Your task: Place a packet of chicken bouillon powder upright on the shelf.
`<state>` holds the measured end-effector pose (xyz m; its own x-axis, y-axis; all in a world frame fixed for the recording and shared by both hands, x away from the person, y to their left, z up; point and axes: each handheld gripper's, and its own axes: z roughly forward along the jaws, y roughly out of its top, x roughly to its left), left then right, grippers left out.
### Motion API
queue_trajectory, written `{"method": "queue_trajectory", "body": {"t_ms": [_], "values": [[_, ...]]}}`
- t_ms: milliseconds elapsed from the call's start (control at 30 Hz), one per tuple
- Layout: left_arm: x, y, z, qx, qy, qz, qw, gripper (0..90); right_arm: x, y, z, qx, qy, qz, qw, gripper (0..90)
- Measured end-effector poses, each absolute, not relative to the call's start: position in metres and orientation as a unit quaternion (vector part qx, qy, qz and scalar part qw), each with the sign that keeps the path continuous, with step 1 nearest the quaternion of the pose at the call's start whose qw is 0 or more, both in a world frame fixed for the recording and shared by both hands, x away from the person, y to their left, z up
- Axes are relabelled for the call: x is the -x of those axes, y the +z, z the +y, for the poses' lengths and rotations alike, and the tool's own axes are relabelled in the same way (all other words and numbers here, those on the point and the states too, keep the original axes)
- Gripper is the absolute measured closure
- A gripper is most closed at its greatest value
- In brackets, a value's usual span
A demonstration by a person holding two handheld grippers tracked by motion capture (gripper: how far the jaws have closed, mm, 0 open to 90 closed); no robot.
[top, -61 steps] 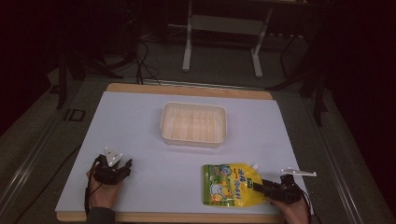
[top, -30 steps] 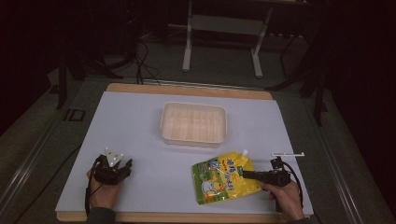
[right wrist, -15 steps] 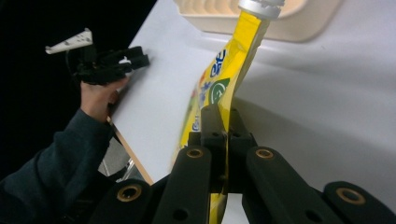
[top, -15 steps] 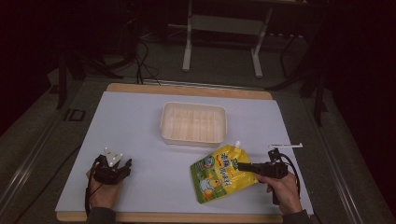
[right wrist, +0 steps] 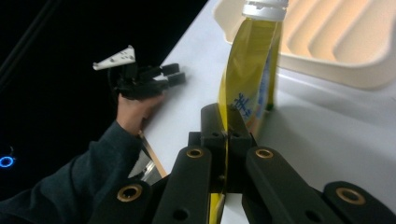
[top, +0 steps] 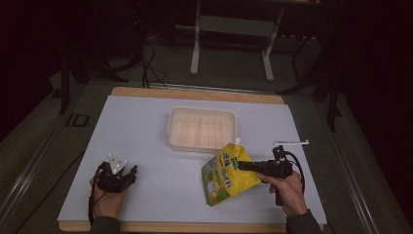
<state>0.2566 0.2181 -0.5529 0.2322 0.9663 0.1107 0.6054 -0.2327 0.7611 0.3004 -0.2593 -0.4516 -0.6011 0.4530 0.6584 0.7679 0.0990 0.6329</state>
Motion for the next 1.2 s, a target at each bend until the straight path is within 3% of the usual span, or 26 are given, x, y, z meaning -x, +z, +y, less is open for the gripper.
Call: {"method": "queue_trajectory", "body": {"t_ms": [1200], "values": [[-0.256, -0.552, 0.221, -0.715, 0.303, 0.545, 0.316, 46.7, -0.311, -0.413, -0.232, 0.384, -0.566, -0.721, 0.114, 90.0]]}}
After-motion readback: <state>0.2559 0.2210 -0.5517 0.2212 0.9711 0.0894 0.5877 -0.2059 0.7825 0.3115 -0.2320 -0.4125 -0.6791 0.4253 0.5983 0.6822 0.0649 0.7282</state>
